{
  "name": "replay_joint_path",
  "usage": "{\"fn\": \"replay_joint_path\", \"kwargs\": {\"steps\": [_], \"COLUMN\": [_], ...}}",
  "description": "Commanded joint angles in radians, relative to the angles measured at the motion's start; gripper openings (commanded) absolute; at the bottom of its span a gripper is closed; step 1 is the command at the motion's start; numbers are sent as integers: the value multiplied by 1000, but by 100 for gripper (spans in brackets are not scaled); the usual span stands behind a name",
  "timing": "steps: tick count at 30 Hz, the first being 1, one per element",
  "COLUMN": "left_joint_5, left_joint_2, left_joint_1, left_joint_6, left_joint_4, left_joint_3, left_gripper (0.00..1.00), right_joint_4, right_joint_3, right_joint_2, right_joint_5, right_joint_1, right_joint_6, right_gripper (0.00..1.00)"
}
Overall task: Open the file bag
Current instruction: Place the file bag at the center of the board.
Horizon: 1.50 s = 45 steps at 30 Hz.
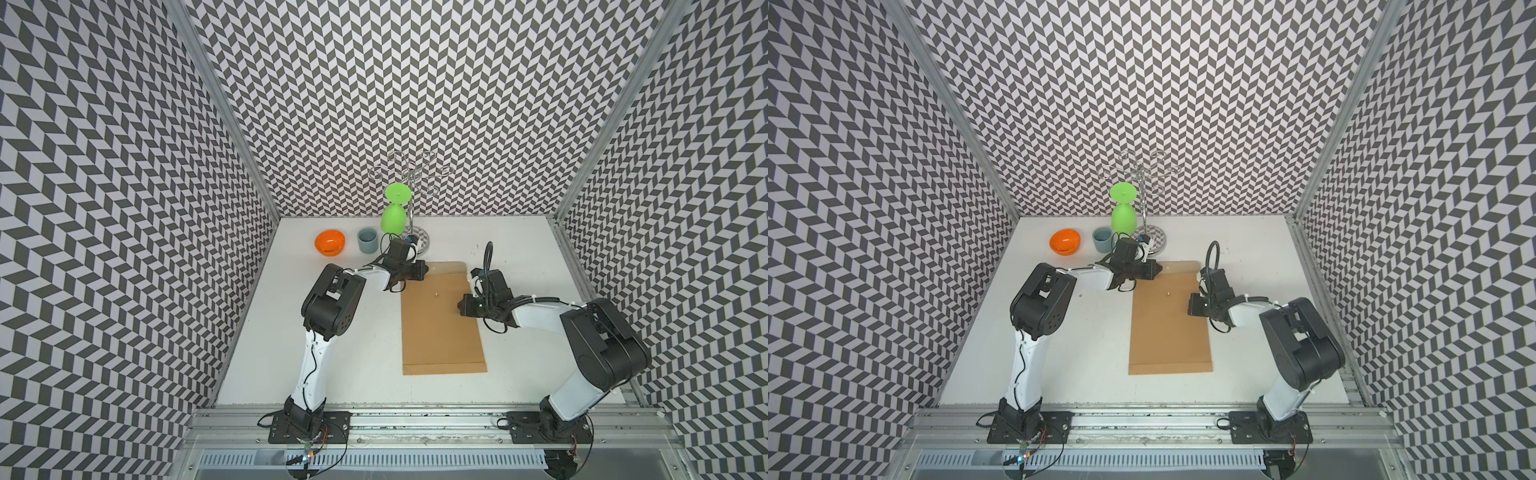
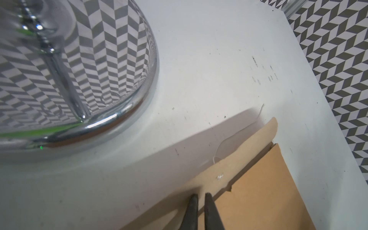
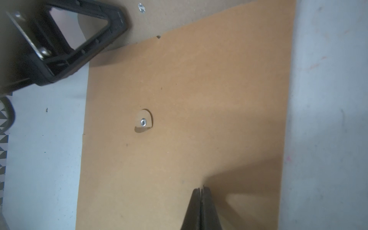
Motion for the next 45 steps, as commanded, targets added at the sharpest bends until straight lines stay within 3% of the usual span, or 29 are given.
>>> {"fn": "replay_joint_path", "kwargs": {"steps": [1,9,15,23,35,45], "left_joint_5": [-22,-17,-12,-4,5,3], "left_joint_2": [45,79,52,55,63,69], "left_joint_1": [15,15,13,15,14,15], "left_joint_6": [-5,8,26,76,100,112], "left_joint_4": [-10,-38,-16,-36,-61,-65], "left_joint_3": [48,54,4,8,17,18], "left_gripper": [15,14,14,14,14,14], "right_joint_4": [-2,-50,-109,-169,-143,-122], "right_joint_3": [1,74,260,541,602,546], "right_joint_2": [31,5,11,229,408,446], "right_joint_5": [5,11,30,29,35,51], "right_joint_1": [4,1,-15,-50,-82,-96], "right_joint_6": [-6,-12,-7,-16,-35,-55], "right_gripper": [0,0,2,1,0,0]}}
